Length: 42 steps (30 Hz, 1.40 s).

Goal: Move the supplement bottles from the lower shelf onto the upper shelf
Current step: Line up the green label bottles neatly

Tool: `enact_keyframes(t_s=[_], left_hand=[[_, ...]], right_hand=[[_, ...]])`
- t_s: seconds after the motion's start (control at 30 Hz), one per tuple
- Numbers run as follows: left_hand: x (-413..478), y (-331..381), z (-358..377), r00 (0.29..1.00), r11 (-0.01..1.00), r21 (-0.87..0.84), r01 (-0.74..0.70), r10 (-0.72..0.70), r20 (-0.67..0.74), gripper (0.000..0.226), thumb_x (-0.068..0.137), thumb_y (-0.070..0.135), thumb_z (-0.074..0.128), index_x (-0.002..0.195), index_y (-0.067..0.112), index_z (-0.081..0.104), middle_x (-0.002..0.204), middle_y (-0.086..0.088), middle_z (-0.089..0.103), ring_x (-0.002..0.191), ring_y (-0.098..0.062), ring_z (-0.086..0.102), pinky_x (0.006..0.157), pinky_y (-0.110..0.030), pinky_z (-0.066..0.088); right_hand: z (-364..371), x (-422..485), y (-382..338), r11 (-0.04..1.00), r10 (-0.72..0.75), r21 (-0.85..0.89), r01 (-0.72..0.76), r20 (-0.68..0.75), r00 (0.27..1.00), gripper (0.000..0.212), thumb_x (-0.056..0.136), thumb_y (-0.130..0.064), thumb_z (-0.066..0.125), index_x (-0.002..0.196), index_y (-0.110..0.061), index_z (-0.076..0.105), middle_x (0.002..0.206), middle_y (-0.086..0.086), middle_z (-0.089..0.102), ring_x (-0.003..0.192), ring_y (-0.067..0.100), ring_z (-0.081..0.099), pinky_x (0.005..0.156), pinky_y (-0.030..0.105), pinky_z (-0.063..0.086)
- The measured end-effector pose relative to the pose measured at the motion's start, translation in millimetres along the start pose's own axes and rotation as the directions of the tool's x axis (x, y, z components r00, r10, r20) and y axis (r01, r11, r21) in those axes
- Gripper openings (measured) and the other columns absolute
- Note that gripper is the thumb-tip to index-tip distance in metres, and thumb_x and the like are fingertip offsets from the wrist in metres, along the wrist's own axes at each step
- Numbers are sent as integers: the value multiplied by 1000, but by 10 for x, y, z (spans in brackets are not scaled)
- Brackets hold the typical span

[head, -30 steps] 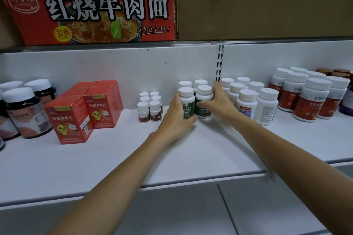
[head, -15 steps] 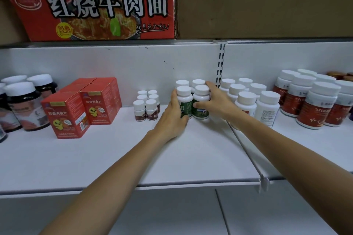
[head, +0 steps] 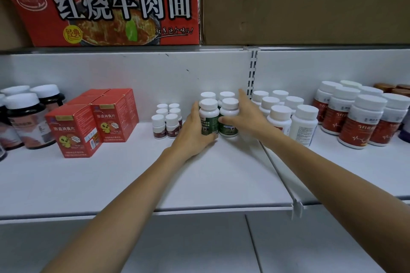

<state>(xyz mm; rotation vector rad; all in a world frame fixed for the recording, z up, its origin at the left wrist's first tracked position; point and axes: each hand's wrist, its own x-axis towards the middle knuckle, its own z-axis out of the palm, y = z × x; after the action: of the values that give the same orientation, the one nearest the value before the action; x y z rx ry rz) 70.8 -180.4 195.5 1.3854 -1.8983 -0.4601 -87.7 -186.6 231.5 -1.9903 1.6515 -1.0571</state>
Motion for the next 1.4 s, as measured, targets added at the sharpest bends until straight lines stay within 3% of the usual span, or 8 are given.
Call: enact_keyframes(t_s=[0.2, 0.47, 0.67, 0.87, 1.03, 1.17, 1.3, 1.4], left_hand=[[-111, 267, -185, 998, 998, 29, -56, 57, -40, 86, 80, 20, 70, 146, 13, 15, 149, -4, 28, 133, -13, 29, 79, -6, 20], [-250, 881, 16, 979, 981, 59, -184, 188, -72, 96, 77, 32, 74, 149, 18, 12, 155, 0, 20, 141, -14, 19, 110, -24, 19], [-275, 1120, 540, 989, 990, -37, -140, 141, 38, 98, 73, 36, 77, 146, 14, 16, 153, 0, 24, 138, -14, 23, 92, -9, 16], [-178, 1134, 941, 998, 991, -131, -34, 39, 38, 93, 66, 34, 80, 140, 16, 26, 137, -1, 45, 125, -19, 45, 103, -37, 40], [-86, 1108, 1071, 999, 984, -176, 0, -6, -32, 82, 70, 20, 78, 135, 15, 30, 129, -1, 53, 107, -13, 53, 85, -24, 42], [-43, 1048, 1074, 998, 980, -196, 25, -35, -51, 73, 70, 22, 80, 127, 14, 34, 119, 4, 54, 99, -9, 51, 79, -19, 37], [-21, 1039, 1083, 998, 973, -228, 22, -33, -44, 75, 67, 26, 82, 128, 17, 39, 119, 5, 56, 99, -8, 53, 74, -14, 36], [-13, 1041, 1094, 998, 972, -235, 3, -19, -67, 78, 64, 33, 84, 128, 17, 42, 120, 5, 58, 103, -10, 55, 77, -15, 37]], right_hand=[[-260, -81, -211, 991, -118, -63, 114, -64, 991, 93, 82, -27, 71, 151, -13, 10, 157, 4, 18, 143, 19, 18, 111, 28, 18], [-820, -329, -166, 963, -257, -138, 231, -212, 943, 74, 86, -23, 66, 147, -11, 25, 152, 4, 32, 139, 17, 29, 107, 20, 20], [-1190, -548, 346, 985, -135, -143, 98, -276, 952, 69, 88, -19, 60, 147, -12, 24, 152, 7, 31, 138, 22, 30, 111, 33, 25], [-1266, -693, 888, 997, 73, 12, -72, -106, 992, 75, 82, -15, 65, 145, -10, 24, 143, 13, 41, 123, 24, 44, 93, 26, 34], [-1161, -606, 1113, 965, 130, 218, -145, 84, 988, 94, 69, -17, 76, 147, -18, 22, 146, 7, 41, 128, 20, 45, 107, 40, 38], [-1065, -488, 1208, 957, 71, 275, -98, 105, 992, 58, 71, -2, 72, 119, -23, 47, 107, -8, 63, 100, 14, 59, 88, 27, 47], [-1033, -440, 1201, 958, 23, 282, -57, 123, 992, 61, 66, -9, 78, 116, -31, 50, 107, -13, 65, 101, 8, 62, 92, 31, 49], [-1029, -478, 1191, 972, 12, 235, -31, 85, 996, 59, 68, -15, 79, 115, -33, 48, 98, -26, 60, 91, -8, 57, 79, 8, 44]])
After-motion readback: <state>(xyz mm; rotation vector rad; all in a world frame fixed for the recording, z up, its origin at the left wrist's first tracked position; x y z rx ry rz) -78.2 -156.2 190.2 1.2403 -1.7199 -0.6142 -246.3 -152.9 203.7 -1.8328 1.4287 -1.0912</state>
